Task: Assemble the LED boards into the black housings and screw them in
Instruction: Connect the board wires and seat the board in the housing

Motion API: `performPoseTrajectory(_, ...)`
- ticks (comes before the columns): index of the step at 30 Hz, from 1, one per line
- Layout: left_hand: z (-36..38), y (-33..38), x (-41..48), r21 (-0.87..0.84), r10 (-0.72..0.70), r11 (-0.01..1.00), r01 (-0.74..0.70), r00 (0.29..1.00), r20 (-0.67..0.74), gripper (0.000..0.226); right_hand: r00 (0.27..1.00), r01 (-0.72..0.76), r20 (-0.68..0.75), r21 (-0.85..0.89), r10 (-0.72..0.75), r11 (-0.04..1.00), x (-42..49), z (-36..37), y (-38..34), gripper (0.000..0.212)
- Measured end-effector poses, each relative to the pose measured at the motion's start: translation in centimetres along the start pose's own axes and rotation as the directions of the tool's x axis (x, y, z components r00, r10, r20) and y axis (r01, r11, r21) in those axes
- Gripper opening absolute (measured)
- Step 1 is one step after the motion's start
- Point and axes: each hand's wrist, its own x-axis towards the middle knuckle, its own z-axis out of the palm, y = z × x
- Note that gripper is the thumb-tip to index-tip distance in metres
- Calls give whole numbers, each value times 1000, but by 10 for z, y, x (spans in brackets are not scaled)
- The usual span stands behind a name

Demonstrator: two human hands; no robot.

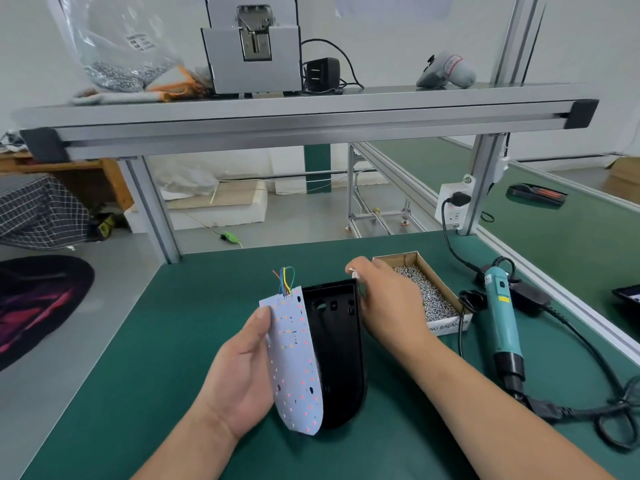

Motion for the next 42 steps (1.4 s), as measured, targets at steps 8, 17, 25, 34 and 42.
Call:
performPoseTrajectory(8, -1, -2, 0, 136, 37, 990, -48, 996, 81, 43, 885, -328, 465, 653, -19, 682, -2, -13, 14, 9)
performPoseTrajectory(17, -3, 6, -2, 42, 59, 997, -58, 998, -11, 46, 869, -327, 496, 567, 4, 756, -1, -14, 14, 6)
performPoseTrajectory(25, -10, 22, -4, 10, 118, 993, -117, 992, -51, 53, 907, -409, 54, 345, 417, 845, 10, -33, 36, 28)
performPoseTrajectory(34, 3, 3, -8, 182, 154, 970, -163, 986, 64, 34, 980, -176, 34, 594, 194, 785, -1, -21, 15, 50)
performPoseTrajectory(42, 8, -3, -9, 123, 159, 978, -171, 983, 96, 41, 879, -17, 368, 657, -301, 754, -15, -3, -22, 35)
